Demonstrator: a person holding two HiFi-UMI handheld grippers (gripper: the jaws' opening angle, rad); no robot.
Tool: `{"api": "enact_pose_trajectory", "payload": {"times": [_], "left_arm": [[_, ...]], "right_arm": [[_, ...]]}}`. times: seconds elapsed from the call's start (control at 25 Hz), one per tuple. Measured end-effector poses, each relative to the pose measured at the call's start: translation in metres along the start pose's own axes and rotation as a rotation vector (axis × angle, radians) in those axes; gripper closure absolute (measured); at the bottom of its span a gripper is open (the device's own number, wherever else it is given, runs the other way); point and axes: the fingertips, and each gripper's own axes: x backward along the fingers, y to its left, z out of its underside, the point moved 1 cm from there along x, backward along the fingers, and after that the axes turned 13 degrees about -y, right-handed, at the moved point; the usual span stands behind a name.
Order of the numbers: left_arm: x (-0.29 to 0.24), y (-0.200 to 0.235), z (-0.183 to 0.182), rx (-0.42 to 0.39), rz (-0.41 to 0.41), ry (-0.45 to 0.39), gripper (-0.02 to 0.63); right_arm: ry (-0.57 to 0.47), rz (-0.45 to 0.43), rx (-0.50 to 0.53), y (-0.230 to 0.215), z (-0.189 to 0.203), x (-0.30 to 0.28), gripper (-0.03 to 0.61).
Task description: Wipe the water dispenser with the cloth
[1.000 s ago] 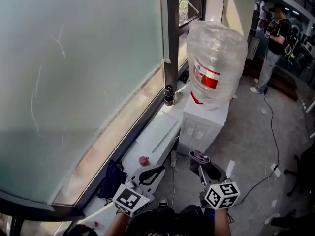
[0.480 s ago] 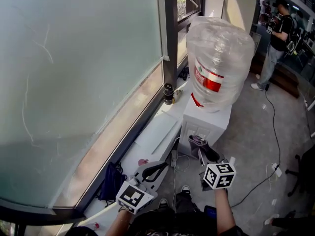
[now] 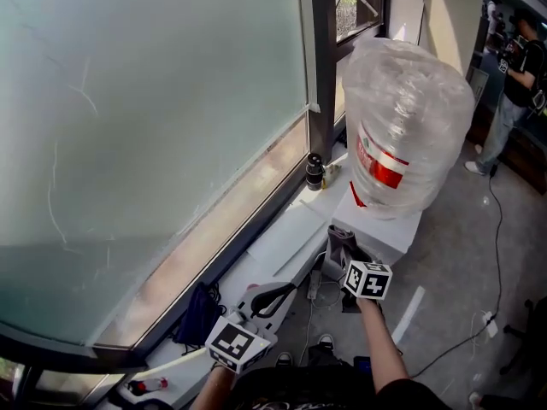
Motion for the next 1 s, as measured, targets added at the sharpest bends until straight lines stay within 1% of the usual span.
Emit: {"api": "enact_pose_trajectory", "payload": {"times": [0.16, 0.28, 0.48, 0.64, 1.0], "left_arm": [[-0.004, 0.009, 0.001, -0.001, -0.054, 0.021, 0.594], [-0.002, 0.015, 0.003, -0.003, -0.088, 0.044, 0.594], [-0.001, 0.021, 0.01, -0.01, -0.116, 0.079, 0.594], [-0.01, 0.016, 0.014, -0.013, -0.095, 0.092, 0.594], [-0.045, -0.018, 0.018, -0.006, 0.014, 0.087, 0.594]], "right_arm": [[0.059, 0.017, 0.016, -0.014, 0.017, -0.036, 0.474], [0.094, 0.048, -0.005, -0.032, 0.03, -0.052, 0.474], [0.109, 0.145, -0.005, -0.071, 0.026, -0.047, 0.474], [0.121, 0.176, -0.007, -0.098, 0.031, -0.032, 0.474], [0.114, 0.259, -0.047, -0.161, 0.033, 0.024, 0.472]]}}
